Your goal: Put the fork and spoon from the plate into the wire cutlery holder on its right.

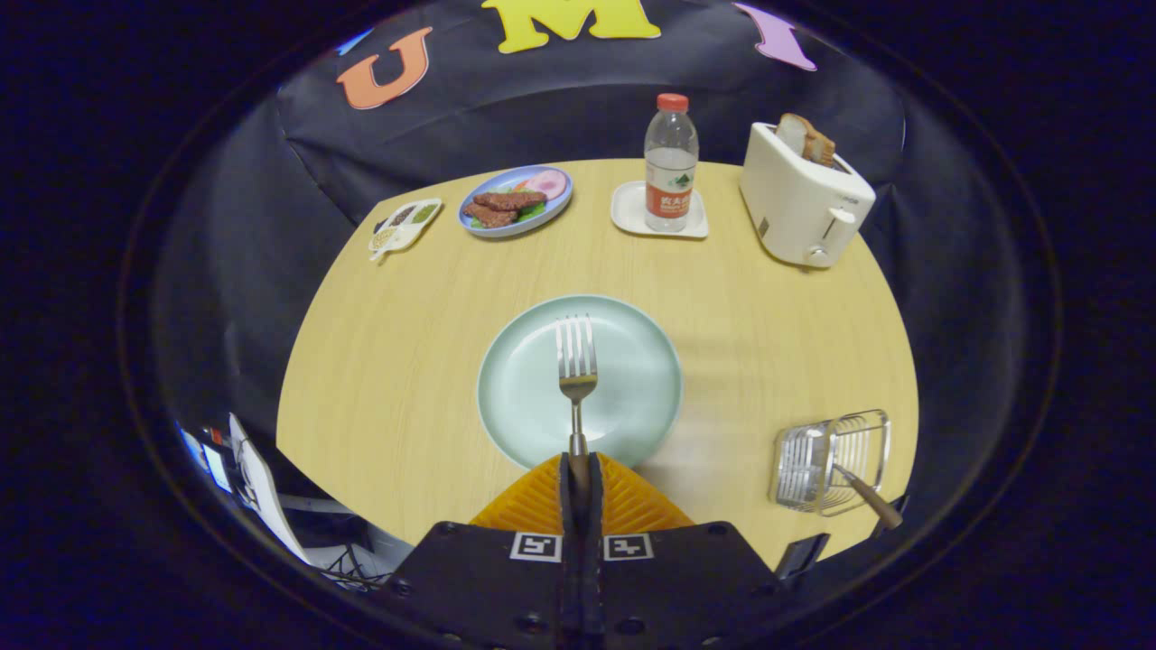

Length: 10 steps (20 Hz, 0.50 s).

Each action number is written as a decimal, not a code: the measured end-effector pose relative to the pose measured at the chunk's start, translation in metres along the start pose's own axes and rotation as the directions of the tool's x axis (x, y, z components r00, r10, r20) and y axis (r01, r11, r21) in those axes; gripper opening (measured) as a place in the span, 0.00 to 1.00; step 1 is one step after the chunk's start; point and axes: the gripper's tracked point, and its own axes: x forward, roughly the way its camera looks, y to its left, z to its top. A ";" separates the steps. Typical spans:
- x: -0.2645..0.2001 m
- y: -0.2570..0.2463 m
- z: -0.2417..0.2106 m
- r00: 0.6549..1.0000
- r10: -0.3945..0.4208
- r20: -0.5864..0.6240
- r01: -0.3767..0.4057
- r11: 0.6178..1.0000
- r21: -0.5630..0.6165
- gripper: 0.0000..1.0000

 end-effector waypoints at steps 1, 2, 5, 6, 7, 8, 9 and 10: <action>-0.014 -0.011 0.001 1.000 -0.001 -0.004 0.001 1.000 0.008 0.02; -0.028 -0.022 0.001 1.000 -0.001 -0.009 0.001 1.000 0.020 0.02; -0.062 -0.057 -0.005 0.999 0.003 -0.041 0.000 0.998 0.060 0.02; -0.071 -0.071 -0.010 0.999 -0.003 -0.051 0.007 0.997 0.073 0.02; -0.079 -0.087 -0.013 0.998 -0.016 -0.059 0.021 0.996 0.083 0.02; -0.084 -0.103 -0.016 0.997 -0.035 -0.068 0.041 0.995 0.093 0.02; -0.090 -0.117 -0.019 0.996 -0.050 -0.079 0.058 0.993 0.106 0.02; -0.095 -0.130 -0.023 0.994 -0.059 -0.089 0.070 0.990 0.127 0.02</action>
